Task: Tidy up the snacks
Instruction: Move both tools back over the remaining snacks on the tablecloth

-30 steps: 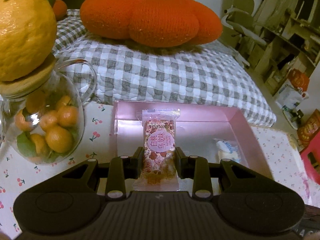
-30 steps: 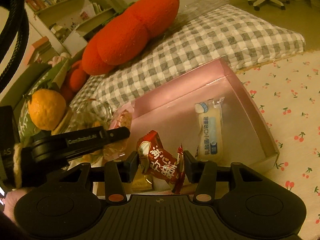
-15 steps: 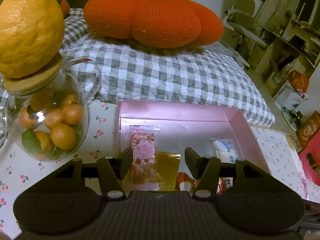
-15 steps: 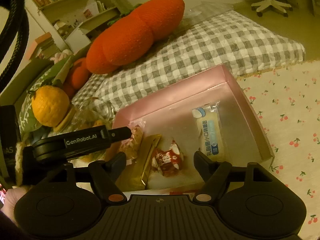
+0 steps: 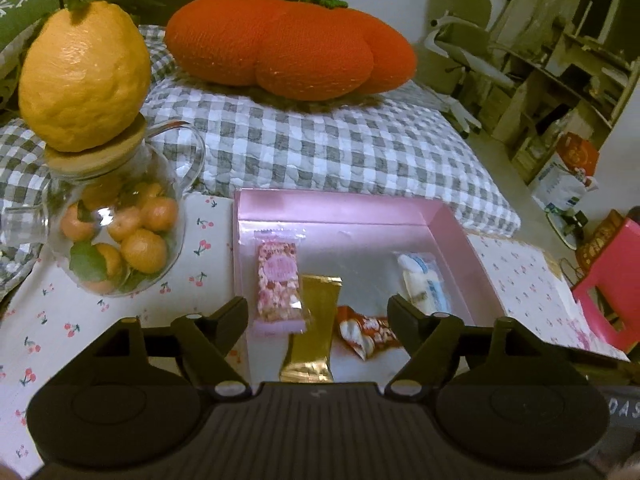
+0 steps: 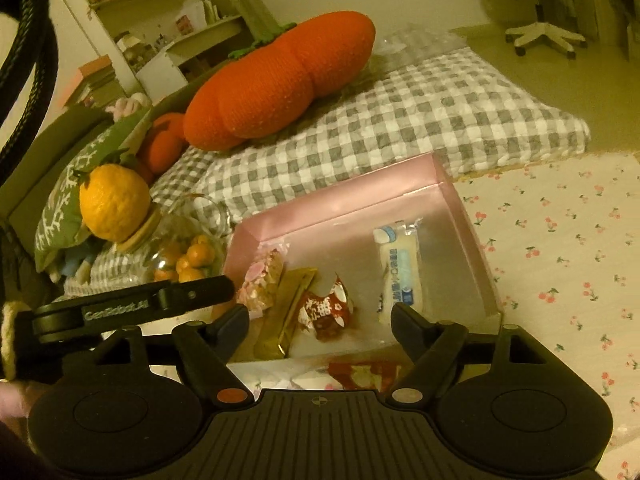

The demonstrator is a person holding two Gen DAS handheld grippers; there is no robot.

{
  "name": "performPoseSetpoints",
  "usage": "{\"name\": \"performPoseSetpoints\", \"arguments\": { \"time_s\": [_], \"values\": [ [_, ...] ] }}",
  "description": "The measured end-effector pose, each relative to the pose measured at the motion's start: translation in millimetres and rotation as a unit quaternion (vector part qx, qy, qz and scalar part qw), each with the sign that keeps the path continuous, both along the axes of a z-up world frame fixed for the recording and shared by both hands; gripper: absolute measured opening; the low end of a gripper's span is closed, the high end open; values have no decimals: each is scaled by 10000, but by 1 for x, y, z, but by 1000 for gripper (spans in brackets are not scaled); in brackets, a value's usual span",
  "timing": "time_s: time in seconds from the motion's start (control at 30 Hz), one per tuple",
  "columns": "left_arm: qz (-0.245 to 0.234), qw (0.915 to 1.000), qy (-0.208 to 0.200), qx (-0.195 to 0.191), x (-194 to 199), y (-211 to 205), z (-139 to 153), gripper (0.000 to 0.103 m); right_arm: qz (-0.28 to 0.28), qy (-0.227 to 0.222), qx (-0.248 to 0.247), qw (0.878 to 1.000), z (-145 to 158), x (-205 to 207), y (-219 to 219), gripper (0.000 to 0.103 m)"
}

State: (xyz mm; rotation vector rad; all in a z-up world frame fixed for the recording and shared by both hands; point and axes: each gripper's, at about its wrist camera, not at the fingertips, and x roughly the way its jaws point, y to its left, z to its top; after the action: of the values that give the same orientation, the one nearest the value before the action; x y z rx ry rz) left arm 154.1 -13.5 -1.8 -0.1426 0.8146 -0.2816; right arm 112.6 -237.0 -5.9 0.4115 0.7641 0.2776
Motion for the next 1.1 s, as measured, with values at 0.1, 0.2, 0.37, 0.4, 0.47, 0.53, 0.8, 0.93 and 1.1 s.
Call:
{"name": "performPoseSetpoints", "arguments": {
  "time_s": [0.1,0.2,0.37,0.4,0.47,0.53,0.8,0.93,1.1],
  "values": [
    [-31,10000,11,-31,-9,1,1,78,6,5,-47,10000,4,-8,-3,80],
    [-49,10000,25,-52,-19,2,1,81,-10,23,-64,10000,7,-16,-6,81],
    [-79,9999,-15,-71,-38,3,5,88,-41,31,-51,10000,12,-29,-14,81],
    [-80,9999,-27,-57,-41,3,5,89,-47,27,-56,10000,13,-32,-15,81],
    [-87,10000,-31,-27,-49,3,6,91,-60,38,-55,10000,14,-36,-18,82],
    [-87,10000,-28,10,-56,3,7,93,-80,61,-17,9999,14,-41,-20,83],
    [-40,9999,-135,-56,-87,8,4,97,-55,65,-91,9999,13,-59,-28,84],
    [19,9998,-122,-178,-95,16,1,98,2,16,-261,9997,10,-73,-30,85],
    [70,9998,-181,-107,-107,27,-5,98,122,-18,-477,9988,5,-89,-31,85]
  ]
}}
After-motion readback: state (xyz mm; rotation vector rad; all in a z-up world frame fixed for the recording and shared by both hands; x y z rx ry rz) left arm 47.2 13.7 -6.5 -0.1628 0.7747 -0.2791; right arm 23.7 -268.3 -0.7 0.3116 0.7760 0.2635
